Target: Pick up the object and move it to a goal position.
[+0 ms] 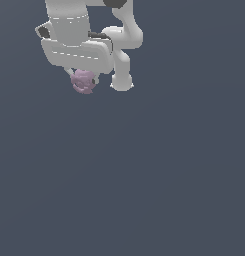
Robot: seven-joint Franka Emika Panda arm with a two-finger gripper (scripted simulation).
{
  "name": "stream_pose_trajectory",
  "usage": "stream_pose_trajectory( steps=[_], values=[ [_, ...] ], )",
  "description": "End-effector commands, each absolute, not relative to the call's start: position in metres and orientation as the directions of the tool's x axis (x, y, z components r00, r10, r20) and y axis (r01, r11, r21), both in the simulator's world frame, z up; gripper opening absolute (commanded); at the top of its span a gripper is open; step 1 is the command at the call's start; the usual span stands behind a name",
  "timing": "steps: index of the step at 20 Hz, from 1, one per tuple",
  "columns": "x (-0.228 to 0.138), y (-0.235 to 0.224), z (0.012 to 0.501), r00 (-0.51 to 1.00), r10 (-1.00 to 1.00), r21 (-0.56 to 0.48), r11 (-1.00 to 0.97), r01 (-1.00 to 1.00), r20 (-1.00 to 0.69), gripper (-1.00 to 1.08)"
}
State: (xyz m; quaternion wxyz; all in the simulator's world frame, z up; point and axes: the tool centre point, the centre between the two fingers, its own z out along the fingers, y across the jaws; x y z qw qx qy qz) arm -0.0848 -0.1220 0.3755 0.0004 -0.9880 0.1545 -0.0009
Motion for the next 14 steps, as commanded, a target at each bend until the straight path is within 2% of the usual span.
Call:
stream_pose_trajectory(
  steps=[1, 7, 14],
  values=[
    [-0.087, -0.127, 0.397, 0.952, -0.305, -0.001, -0.952, -0.305, 0.000, -1.00],
    [-0.088, -0.134, 0.433, 0.953, -0.304, 0.000, -0.953, -0.304, 0.000, -1.00],
    [-0.088, -0.138, 0.451, 0.953, -0.304, 0.000, -0.953, -0.304, 0.000, -1.00]
  ],
)
